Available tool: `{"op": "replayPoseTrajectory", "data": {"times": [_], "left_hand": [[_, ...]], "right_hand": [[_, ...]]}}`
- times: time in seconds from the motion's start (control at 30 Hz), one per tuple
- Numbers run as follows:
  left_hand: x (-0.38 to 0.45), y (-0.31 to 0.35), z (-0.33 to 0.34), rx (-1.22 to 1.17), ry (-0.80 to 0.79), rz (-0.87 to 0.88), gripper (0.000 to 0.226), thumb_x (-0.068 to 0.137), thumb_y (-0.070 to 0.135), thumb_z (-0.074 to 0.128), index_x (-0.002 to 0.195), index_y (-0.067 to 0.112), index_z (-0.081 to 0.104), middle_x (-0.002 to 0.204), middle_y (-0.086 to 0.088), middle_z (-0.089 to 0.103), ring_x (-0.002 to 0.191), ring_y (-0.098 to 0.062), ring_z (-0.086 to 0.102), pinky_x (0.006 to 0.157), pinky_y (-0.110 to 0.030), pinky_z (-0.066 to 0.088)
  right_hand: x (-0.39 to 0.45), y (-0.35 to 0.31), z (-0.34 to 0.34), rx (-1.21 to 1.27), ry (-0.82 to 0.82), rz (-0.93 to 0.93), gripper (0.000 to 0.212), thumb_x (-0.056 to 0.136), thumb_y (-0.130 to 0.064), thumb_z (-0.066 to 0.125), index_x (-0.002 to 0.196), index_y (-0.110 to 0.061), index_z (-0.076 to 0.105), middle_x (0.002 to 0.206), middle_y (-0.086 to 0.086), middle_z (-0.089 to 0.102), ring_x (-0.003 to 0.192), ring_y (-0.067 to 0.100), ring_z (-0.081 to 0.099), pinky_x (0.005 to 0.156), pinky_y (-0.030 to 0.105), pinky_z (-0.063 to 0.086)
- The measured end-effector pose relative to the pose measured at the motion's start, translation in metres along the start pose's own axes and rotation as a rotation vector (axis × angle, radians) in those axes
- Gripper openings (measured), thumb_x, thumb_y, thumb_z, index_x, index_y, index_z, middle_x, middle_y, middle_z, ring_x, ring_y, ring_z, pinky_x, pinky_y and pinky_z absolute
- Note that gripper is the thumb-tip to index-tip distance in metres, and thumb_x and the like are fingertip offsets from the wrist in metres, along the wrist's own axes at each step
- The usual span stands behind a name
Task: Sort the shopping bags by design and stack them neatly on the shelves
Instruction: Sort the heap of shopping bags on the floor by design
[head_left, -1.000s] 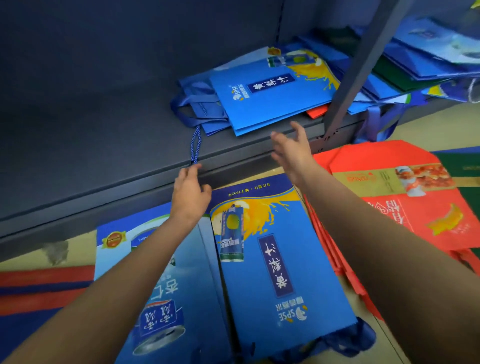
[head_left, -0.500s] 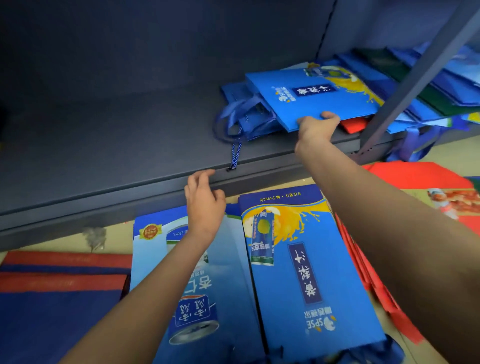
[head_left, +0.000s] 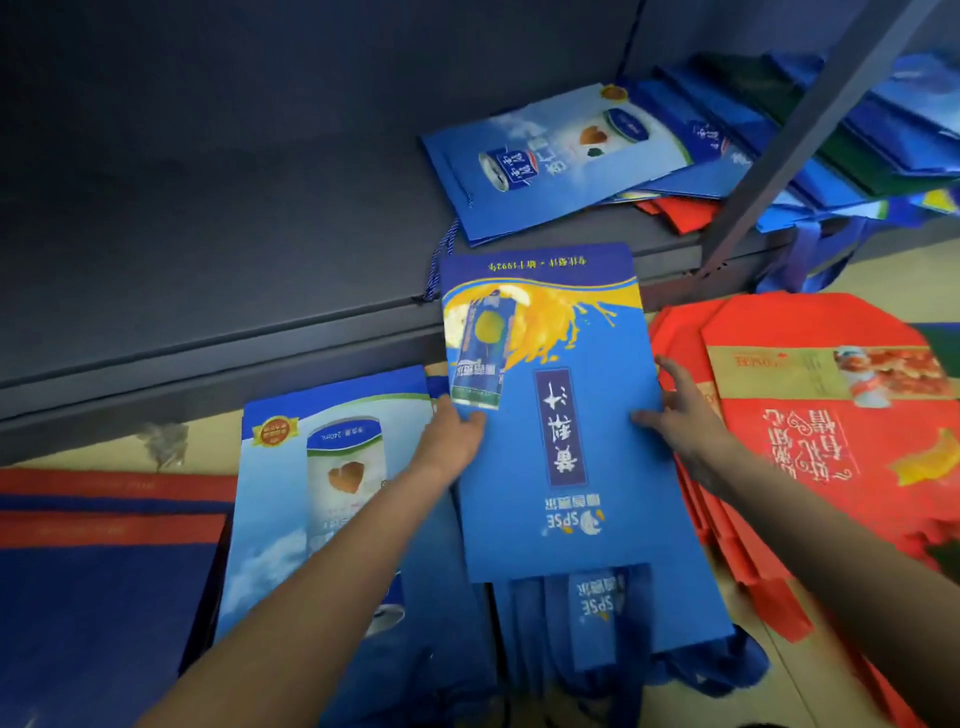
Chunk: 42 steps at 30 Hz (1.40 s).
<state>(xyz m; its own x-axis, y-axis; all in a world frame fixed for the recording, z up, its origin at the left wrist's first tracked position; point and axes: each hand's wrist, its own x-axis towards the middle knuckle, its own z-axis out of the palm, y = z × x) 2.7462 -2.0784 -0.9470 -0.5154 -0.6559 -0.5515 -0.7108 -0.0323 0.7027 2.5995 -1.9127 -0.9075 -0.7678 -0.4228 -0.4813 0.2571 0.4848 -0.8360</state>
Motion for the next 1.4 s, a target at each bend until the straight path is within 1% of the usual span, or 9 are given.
{"op": "replayPoseTrajectory", "data": {"times": [0.1,0.2,0.33,0.47,0.57,0.77,1.03,1.2,1.4], "left_hand": [[-0.013,0.012,0.004,-0.027,0.086,0.095,0.034,0.097,0.016,0.046,0.130,0.008,0.042,0.115,-0.008,0.055,0.102,-0.027,0.054,0.067,-0.024,0.033],[-0.030,0.016,0.003,-0.048,0.053,0.280,0.017,0.094,0.015,0.050,0.111,0.019,0.051,0.091,-0.004,0.057,0.075,-0.019,0.052,0.062,-0.025,0.035],[-0.040,-0.001,0.007,0.221,0.017,0.394,0.014,0.093,0.019,0.052,0.096,0.012,0.064,0.097,-0.002,0.052,0.089,-0.021,0.053,0.082,-0.029,0.041],[-0.028,-0.020,0.005,0.387,0.024,0.276,0.024,0.093,0.015,0.052,0.115,0.012,0.061,0.123,-0.008,0.050,0.107,-0.023,0.053,0.089,-0.027,0.038],[-0.022,-0.017,0.000,0.388,0.024,0.279,0.027,0.093,0.011,0.050,0.119,0.012,0.058,0.128,-0.008,0.047,0.112,-0.023,0.050,0.089,-0.023,0.034],[0.002,0.007,-0.027,0.390,0.205,0.366,0.034,0.090,0.007,0.049,0.123,0.010,0.056,0.128,-0.010,0.047,0.117,-0.029,0.044,0.098,-0.033,0.034],[0.032,0.029,-0.067,0.628,0.377,0.419,0.047,0.091,0.016,0.048,0.137,0.016,0.041,0.141,-0.006,0.035,0.130,-0.025,0.029,0.105,-0.038,0.024],[0.040,0.008,-0.086,0.861,0.322,0.478,0.052,0.091,0.019,0.046,0.141,0.018,0.035,0.154,0.000,0.019,0.140,-0.019,0.016,0.112,-0.037,0.012],[0.044,0.010,-0.090,0.875,0.328,0.515,0.052,0.091,0.020,0.044,0.142,0.018,0.033,0.149,0.000,0.026,0.137,-0.019,0.021,0.112,-0.034,0.009]], "right_hand": [[0.012,-0.010,-0.002,-0.016,0.062,-0.084,0.067,0.087,0.016,0.048,0.141,-0.021,0.034,0.081,0.000,0.055,0.041,-0.005,0.054,0.037,0.012,0.039],[0.015,-0.017,-0.028,-0.017,0.026,-0.064,0.065,0.088,0.013,0.048,0.137,-0.028,0.037,0.084,0.006,0.059,0.056,0.014,0.059,0.043,0.018,0.047],[0.001,0.000,-0.069,-0.068,-0.005,0.088,0.061,0.086,0.014,0.049,0.132,-0.026,0.046,0.078,0.009,0.059,0.059,0.022,0.059,0.050,0.025,0.047],[-0.013,0.042,-0.063,-0.253,0.001,0.192,0.064,0.082,0.022,0.046,0.134,-0.015,0.044,0.070,0.011,0.056,0.044,0.019,0.054,0.033,0.017,0.037],[0.000,0.049,-0.050,-0.316,0.071,0.188,0.063,0.082,0.021,0.049,0.135,-0.013,0.044,0.072,0.007,0.054,0.059,0.026,0.050,0.046,0.025,0.040],[0.034,0.016,-0.020,-0.714,0.132,-0.078,0.062,0.078,0.004,0.060,0.136,-0.011,0.045,0.125,0.027,0.045,0.107,0.040,0.049,0.094,0.036,0.041],[0.071,-0.101,0.083,-0.659,0.048,-0.539,0.048,0.086,-0.028,0.067,0.128,-0.011,0.051,0.133,0.016,0.038,0.125,0.031,0.038,0.105,0.029,0.027],[0.110,-0.131,0.151,-1.048,0.102,-0.660,0.059,0.089,-0.042,0.059,0.134,-0.010,0.039,0.138,0.014,0.033,0.127,0.034,0.031,0.103,0.045,0.030],[0.123,-0.143,0.160,-1.287,0.311,-0.691,0.026,0.090,-0.009,0.052,0.114,0.000,0.054,0.117,0.020,0.057,0.108,0.036,0.053,0.098,0.042,0.031]]}}
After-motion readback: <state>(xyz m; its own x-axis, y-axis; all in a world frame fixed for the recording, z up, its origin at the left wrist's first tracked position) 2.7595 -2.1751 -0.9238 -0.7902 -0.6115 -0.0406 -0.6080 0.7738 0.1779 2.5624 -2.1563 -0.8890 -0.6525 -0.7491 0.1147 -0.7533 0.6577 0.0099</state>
